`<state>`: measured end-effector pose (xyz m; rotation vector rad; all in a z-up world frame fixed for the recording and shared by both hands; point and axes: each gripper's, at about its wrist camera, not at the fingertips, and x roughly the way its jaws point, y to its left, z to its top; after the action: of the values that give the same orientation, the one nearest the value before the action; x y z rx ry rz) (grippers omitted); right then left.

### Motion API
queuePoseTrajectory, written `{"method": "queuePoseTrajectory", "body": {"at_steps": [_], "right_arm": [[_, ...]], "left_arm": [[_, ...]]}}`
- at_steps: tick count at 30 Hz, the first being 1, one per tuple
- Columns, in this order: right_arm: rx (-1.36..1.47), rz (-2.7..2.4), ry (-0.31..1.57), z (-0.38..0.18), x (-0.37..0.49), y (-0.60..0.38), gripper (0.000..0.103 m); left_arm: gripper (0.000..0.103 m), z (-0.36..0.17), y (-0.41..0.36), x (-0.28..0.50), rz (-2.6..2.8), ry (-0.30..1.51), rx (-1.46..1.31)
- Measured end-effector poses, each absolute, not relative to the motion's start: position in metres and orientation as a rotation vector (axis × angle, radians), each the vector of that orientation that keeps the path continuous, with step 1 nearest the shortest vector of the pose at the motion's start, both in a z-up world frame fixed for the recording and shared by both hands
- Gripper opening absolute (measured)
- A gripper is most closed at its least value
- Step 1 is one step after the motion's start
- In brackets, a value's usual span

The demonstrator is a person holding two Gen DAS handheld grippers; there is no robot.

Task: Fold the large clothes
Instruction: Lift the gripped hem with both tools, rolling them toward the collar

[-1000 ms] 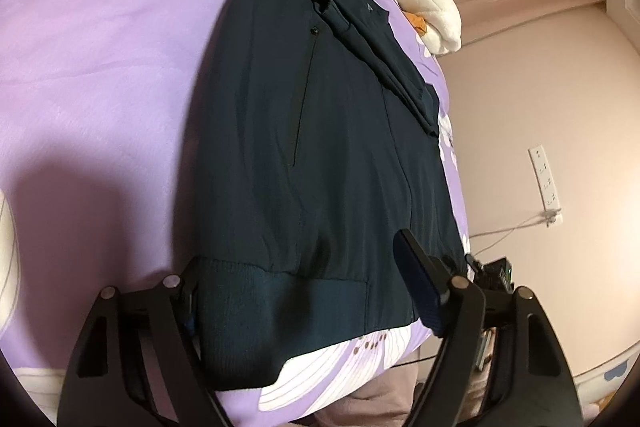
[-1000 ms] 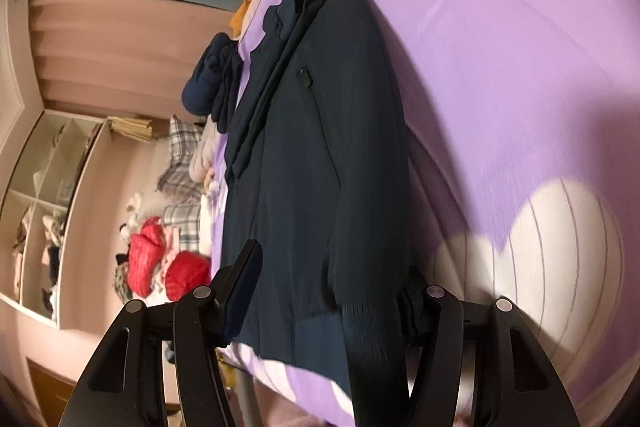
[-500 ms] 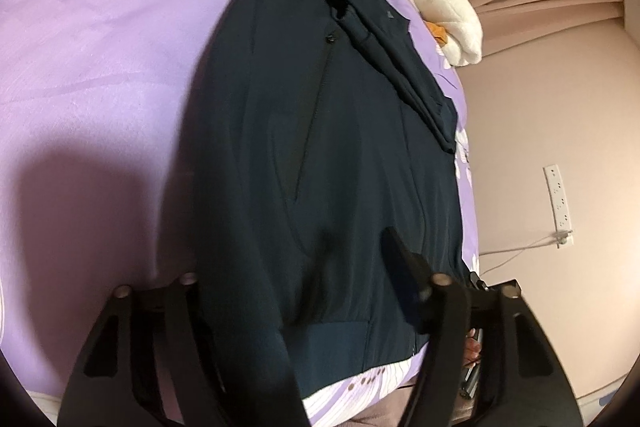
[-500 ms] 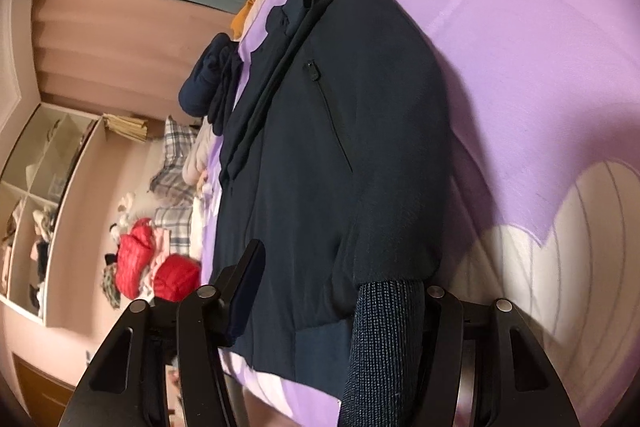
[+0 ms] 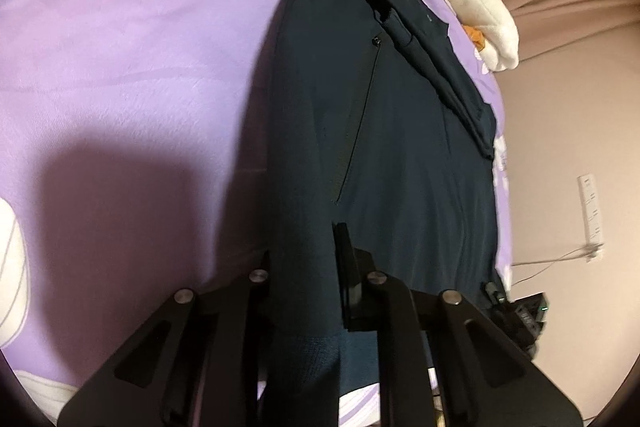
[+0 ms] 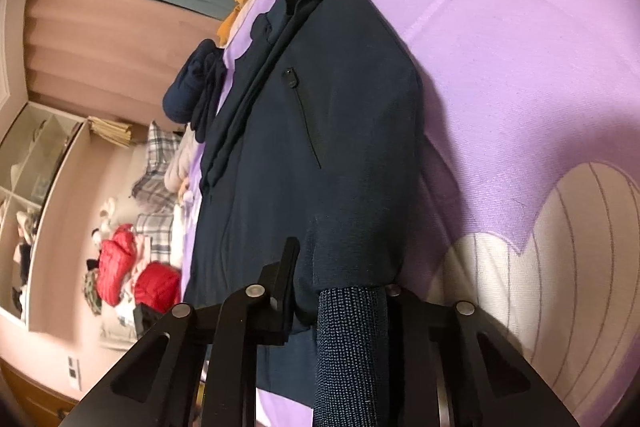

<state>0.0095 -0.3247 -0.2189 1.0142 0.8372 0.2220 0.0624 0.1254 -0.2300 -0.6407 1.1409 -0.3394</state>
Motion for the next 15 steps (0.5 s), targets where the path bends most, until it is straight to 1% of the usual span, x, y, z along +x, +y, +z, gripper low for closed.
{"method": "queuePoseTrajectory", "body": {"at_steps": [9,15], "right_arm": [[0.936,0.187,0.839,-0.211,0.011,-0.318,0.026],[0.915,0.181,0.839,-0.208,0.012,-0.317,0.026]], "left_arm": [[0.018,-0.218,0.102,0.057,-0.236,1.105,-0.382],[0.018,-0.216,0.097,0.059,-0.217,1.091,-0.314]]}}
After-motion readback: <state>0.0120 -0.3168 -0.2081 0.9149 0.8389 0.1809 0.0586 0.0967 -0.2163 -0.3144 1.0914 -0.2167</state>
